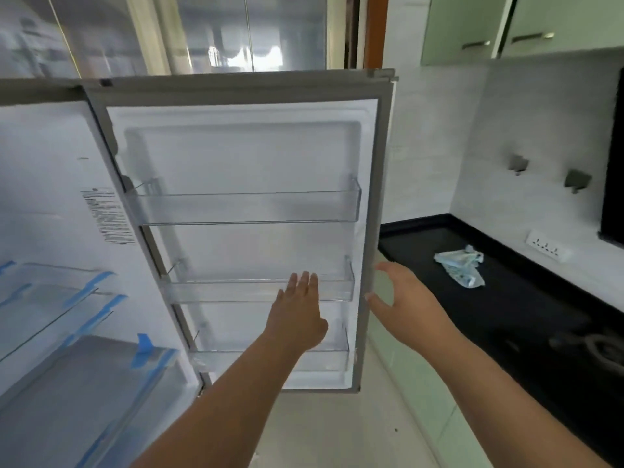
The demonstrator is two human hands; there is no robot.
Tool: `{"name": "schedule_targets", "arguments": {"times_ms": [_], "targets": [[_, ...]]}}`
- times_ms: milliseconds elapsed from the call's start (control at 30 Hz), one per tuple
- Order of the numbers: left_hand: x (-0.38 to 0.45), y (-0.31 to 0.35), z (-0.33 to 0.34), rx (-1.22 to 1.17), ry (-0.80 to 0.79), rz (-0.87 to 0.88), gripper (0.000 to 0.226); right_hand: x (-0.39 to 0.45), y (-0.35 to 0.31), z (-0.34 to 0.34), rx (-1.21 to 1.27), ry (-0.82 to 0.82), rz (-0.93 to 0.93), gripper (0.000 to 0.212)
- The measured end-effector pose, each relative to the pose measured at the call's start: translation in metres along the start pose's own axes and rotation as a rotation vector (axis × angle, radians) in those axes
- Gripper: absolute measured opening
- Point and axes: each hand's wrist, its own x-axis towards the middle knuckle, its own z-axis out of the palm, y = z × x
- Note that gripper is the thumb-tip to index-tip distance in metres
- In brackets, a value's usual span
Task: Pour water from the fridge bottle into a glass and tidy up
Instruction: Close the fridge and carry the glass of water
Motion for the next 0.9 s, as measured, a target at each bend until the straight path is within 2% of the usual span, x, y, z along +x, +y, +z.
{"name": "schedule_targets", "arguments": {"times_ms": [133, 467, 633, 733, 900], "targets": [[0.003, 0.011, 0.003, -0.07, 0.054, -0.08, 0.084, -0.001, 0.021, -0.025, 0.014, -0.029, -0.016, 0.063], [-0.039, 0.031, 0.019, 0.014, 0.119, -0.271, 0.088, 0.021, 0.046, -0.074, 0.055, -0.095, -0.194, 0.075], [-0.079, 0.031, 0.023, -0.04, 0.148, -0.392, 0.086, 0.033, 0.04, -0.084, 0.138, -0.141, -0.26, 0.086], [-0.106, 0.023, 0.021, -0.15, 0.156, -0.467, 0.085, 0.032, 0.029, -0.082, 0.154, -0.162, -0.318, 0.091], [-0.158, 0.013, 0.011, -0.201, 0.205, -0.612, 0.086, 0.02, 0.007, -0.066, 0.263, -0.247, -0.386, 0.091]]}}
